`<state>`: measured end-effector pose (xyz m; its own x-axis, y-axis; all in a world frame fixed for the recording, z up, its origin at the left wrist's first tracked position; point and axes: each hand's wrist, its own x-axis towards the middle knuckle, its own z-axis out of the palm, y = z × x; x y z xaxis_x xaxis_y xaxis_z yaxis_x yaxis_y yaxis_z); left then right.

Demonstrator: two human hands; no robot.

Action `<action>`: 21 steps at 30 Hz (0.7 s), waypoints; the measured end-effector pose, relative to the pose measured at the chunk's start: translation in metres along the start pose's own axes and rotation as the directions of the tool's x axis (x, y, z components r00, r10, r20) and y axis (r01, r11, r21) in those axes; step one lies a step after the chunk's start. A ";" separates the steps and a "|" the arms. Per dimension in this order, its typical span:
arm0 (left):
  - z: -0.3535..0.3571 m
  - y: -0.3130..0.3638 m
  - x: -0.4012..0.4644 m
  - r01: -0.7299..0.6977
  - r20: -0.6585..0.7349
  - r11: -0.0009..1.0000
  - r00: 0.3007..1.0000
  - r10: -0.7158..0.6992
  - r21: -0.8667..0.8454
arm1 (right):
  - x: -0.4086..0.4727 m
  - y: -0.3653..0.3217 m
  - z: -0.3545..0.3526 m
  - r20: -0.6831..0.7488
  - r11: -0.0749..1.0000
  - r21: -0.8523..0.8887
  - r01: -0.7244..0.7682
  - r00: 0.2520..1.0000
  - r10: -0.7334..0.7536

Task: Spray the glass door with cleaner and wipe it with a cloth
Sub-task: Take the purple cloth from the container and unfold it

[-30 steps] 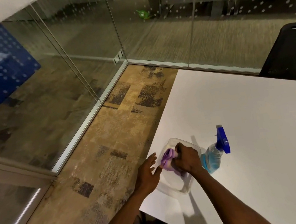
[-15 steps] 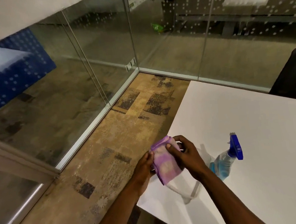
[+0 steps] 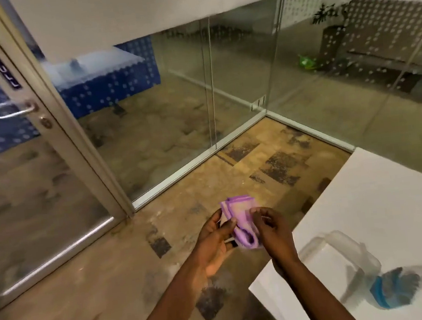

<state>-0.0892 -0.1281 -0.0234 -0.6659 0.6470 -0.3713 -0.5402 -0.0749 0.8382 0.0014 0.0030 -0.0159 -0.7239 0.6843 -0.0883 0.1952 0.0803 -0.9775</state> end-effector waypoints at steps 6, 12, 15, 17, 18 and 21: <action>-0.066 0.028 -0.028 -0.100 -0.153 0.993 0.984 0.090 -0.058 | -0.025 -0.014 0.078 0.419 0.997 -0.063 0.048 0.908 -0.017; -0.131 0.051 -0.067 -0.197 -0.273 0.980 0.944 0.184 -0.019 | -0.047 -0.042 0.146 0.466 0.987 0.126 -0.095 0.884 0.026; -0.164 0.057 -0.088 -0.231 -0.358 0.973 0.910 0.210 -0.016 | -0.054 -0.052 0.180 0.530 0.959 0.165 -0.229 0.841 0.109; -0.188 0.061 -0.102 -0.258 -0.411 0.966 0.880 0.237 0.003 | -0.059 -0.058 0.204 0.550 0.946 0.174 -0.273 0.824 0.136; -0.201 0.063 -0.109 -0.266 -0.435 0.964 0.868 0.241 0.004 | -0.061 -0.062 0.217 0.552 0.941 0.182 -0.285 0.822 0.142; -0.239 0.069 -0.127 -0.295 -0.489 0.950 0.846 0.210 -0.103 | -0.063 -0.073 0.251 0.555 0.882 0.284 -0.375 0.815 0.167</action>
<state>-0.1646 -0.3973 -0.0142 -0.9289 0.1608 -0.3335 -0.3694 -0.3404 0.8647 -0.1328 -0.2278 0.0126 -0.9245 0.1683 -0.3420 0.2557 -0.3915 -0.8839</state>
